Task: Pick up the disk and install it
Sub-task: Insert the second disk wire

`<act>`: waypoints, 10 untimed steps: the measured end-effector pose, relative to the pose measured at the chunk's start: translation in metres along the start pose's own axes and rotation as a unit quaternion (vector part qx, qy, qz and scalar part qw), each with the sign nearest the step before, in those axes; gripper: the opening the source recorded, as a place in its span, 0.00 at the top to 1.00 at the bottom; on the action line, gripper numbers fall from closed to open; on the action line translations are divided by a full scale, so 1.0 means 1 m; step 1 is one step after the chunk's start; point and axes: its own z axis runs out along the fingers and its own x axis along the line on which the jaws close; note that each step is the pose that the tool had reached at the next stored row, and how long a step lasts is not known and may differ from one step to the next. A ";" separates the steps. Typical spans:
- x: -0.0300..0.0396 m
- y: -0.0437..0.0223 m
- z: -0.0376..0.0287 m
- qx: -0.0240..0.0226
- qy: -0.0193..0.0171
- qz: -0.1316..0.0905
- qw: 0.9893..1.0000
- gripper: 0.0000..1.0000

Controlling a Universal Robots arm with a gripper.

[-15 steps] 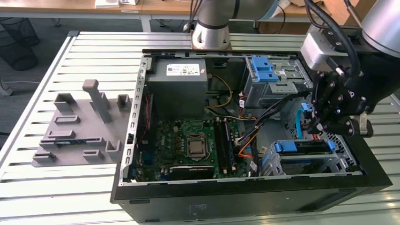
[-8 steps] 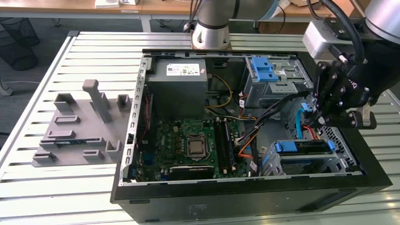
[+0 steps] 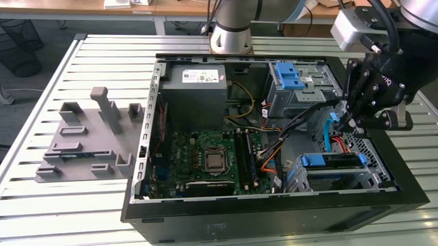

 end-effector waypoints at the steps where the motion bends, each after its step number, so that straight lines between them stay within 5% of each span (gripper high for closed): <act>1: -0.0011 0.0002 -0.0008 0.000 0.000 0.000 1.000 0.89; 10: -0.0092 0.0061 -0.0036 0.004 0.000 0.000 1.000 0.89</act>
